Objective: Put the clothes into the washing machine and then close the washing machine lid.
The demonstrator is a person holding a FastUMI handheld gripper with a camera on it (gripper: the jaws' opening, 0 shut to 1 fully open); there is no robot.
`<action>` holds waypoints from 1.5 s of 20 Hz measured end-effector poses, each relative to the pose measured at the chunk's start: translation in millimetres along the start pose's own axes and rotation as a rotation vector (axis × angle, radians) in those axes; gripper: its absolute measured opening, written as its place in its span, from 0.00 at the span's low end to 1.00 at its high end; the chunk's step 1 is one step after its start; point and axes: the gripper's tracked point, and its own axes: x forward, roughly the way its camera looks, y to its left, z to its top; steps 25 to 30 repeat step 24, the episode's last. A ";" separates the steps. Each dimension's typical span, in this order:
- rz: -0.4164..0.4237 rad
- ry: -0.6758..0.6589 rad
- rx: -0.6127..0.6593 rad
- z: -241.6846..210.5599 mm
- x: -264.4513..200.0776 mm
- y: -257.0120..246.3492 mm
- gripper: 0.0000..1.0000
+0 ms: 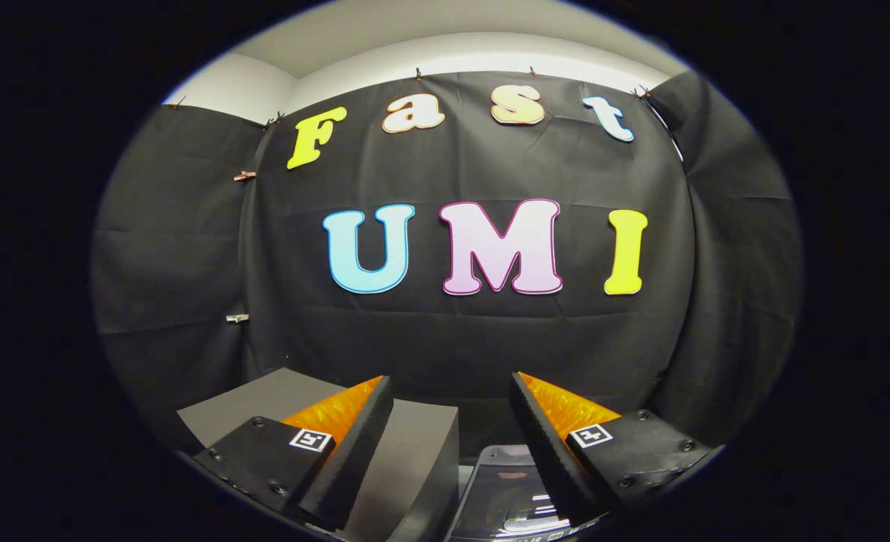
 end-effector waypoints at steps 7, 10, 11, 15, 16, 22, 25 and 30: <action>-0.010 0.010 -0.021 -4.9 -2.9 -7.9 0.99; 0.000 0.014 -0.016 -6.2 -3.3 -4.3 0.99; 0.002 0.018 -0.018 -8.0 -3.1 -3.6 0.99; 0.007 0.024 -0.016 -8.5 -3.4 -2.6 0.99; 0.009 0.019 -0.015 -6.3 -2.8 -2.9 0.99; 0.006 0.027 -0.010 -7.7 -1.2 -4.9 0.99; 0.010 0.028 -0.012 -7.2 -2.0 -3.0 0.99; 0.010 0.028 -0.012 -7.2 -2.0 -3.0 0.99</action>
